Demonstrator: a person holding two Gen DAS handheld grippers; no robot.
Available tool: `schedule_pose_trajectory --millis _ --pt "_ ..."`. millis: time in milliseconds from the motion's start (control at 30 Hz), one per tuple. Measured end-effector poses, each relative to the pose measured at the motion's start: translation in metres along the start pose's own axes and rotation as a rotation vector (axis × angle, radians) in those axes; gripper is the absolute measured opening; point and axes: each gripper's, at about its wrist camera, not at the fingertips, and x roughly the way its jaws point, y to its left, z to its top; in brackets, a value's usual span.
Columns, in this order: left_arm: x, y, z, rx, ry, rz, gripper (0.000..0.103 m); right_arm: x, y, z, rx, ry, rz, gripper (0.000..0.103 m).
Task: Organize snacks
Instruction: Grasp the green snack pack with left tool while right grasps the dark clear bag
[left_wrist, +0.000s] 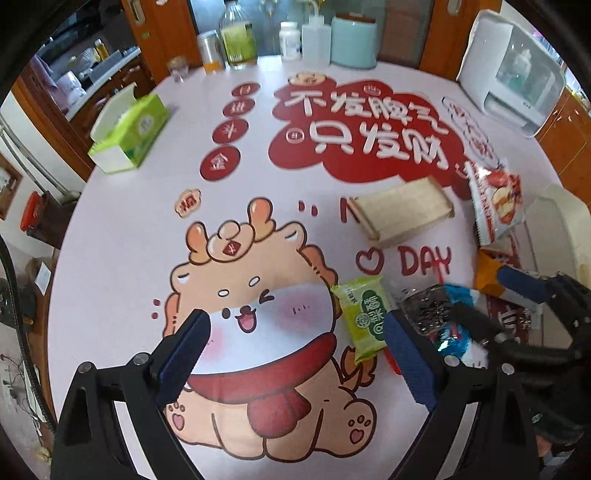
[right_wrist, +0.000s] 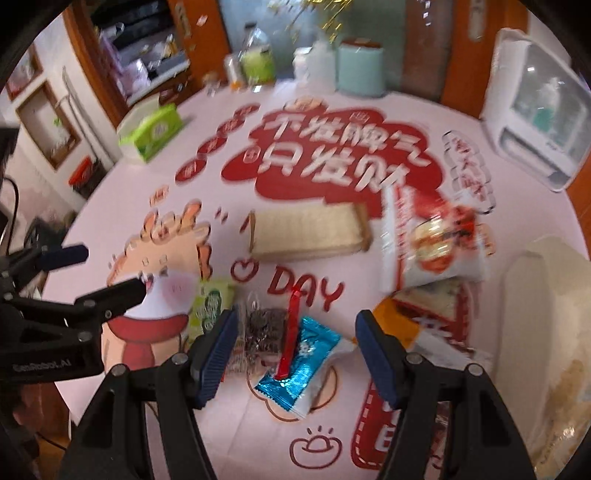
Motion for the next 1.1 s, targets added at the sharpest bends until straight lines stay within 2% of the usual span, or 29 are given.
schedule_pose_trajectory --millis 133,200,267,300,367,467,700,833,867,900,933,1000,1033,1100 --pt "0.017 0.002 0.002 -0.007 0.029 -0.002 0.094 0.033 0.011 -0.003 -0.050 0.059 0.006 0.067" --pt "0.023 0.002 0.003 -0.012 0.043 -0.004 0.094 0.045 0.015 -0.005 -0.071 0.079 0.008 0.063" --pt "0.029 0.003 0.004 -0.016 0.054 -0.009 0.094 0.055 0.016 -0.006 -0.085 0.098 0.005 0.054" --pt "0.031 0.003 0.005 -0.017 0.059 -0.013 0.094 0.059 0.016 -0.006 -0.091 0.110 0.011 0.054" --pt "0.037 0.000 0.006 -0.020 0.071 -0.022 0.094 0.061 0.017 -0.008 -0.099 0.098 0.026 0.047" --pt "0.047 -0.008 0.007 -0.017 0.097 -0.044 0.094 0.061 0.016 -0.008 -0.110 0.099 0.053 0.043" --pt "0.070 -0.035 0.006 0.019 0.154 -0.062 0.094 0.053 -0.005 -0.016 -0.073 0.108 0.061 0.042" --pt "0.085 -0.045 0.006 0.000 0.202 -0.072 0.094 0.048 -0.016 -0.021 -0.047 0.113 0.059 0.042" --pt "0.089 -0.045 0.005 -0.011 0.216 -0.075 0.088 0.046 -0.019 -0.023 -0.039 0.112 0.059 0.042" --pt "0.090 -0.047 0.005 -0.018 0.217 -0.062 0.088 0.045 -0.020 -0.023 -0.034 0.112 0.059 0.042" --pt "0.089 -0.048 0.005 -0.016 0.205 -0.053 0.080 0.044 -0.022 -0.024 -0.026 0.110 0.062 0.042" --pt "0.085 -0.052 0.004 -0.008 0.177 -0.031 0.059 0.042 -0.024 -0.026 -0.016 0.106 0.066 0.042" --pt "0.082 -0.053 0.004 -0.006 0.167 -0.030 0.040 0.041 -0.025 -0.027 -0.011 0.103 0.070 0.042" --pt "0.081 -0.054 0.003 -0.007 0.176 -0.036 0.039 0.038 -0.025 -0.028 -0.007 0.098 0.074 0.042"
